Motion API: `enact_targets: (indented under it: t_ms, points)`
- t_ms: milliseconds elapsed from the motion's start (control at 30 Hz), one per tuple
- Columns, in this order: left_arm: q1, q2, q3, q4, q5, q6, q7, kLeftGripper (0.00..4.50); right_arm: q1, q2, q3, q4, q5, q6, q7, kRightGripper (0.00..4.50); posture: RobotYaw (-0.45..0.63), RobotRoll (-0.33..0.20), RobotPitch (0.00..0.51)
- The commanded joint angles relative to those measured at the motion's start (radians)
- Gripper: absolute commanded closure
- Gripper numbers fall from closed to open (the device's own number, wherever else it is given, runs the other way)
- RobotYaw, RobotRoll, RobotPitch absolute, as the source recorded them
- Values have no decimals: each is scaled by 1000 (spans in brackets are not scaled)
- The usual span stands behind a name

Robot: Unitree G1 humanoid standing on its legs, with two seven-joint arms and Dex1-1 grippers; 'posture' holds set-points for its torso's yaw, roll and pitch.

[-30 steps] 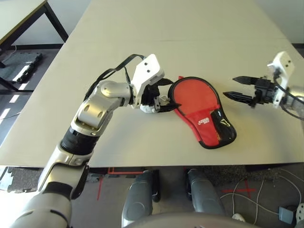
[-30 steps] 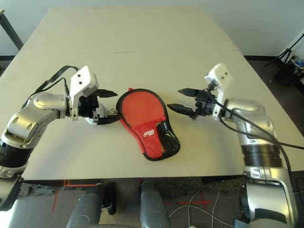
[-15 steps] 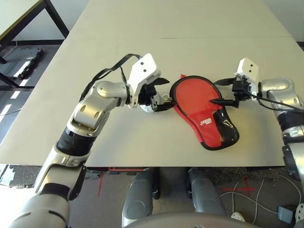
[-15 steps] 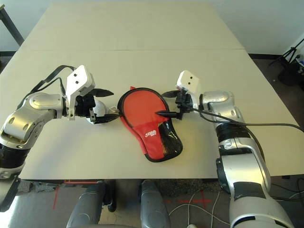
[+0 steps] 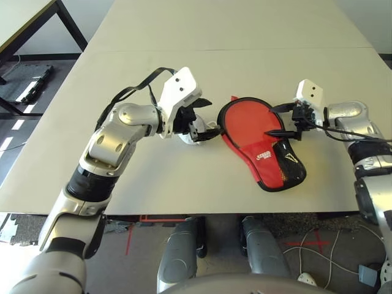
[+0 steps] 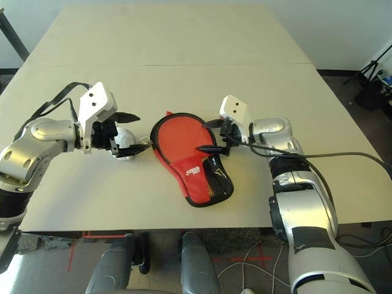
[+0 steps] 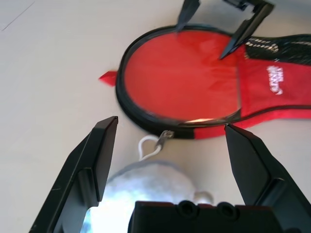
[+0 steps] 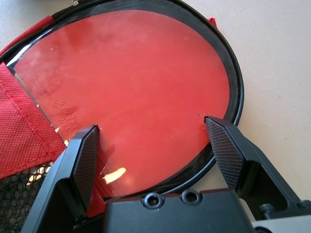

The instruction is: Store the ping-pong paddle in its case and zip it.

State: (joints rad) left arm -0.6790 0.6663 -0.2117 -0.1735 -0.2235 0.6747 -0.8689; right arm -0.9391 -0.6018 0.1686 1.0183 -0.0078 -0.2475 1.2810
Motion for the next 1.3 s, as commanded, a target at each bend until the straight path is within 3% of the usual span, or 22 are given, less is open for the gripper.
enact_targets:
  t_ms: [33,200,333,500,867,1300]
  points:
    - [-16,25,-3,59,53,44,36,0,39,4,27,30,-49,2,-11,23,6,0,206]
    - [-43,29,1,98,68,183,71,0,46,4,25,24,-48,1,-14,23,-4,0,210]
    - [-87,-26,69,134,18,388,130,0,54,3,23,23,-49,-1,-22,23,-5,0,212]
    - [-112,-79,132,176,-19,524,186,0,58,6,23,22,-52,-4,-32,23,-6,0,211]
    - [-170,-181,326,295,-137,689,265,0,62,13,22,14,-53,-1,-59,23,-12,0,214]
    - [-103,-165,273,317,-159,713,299,0,59,16,22,17,-54,-2,-84,23,-15,0,214]
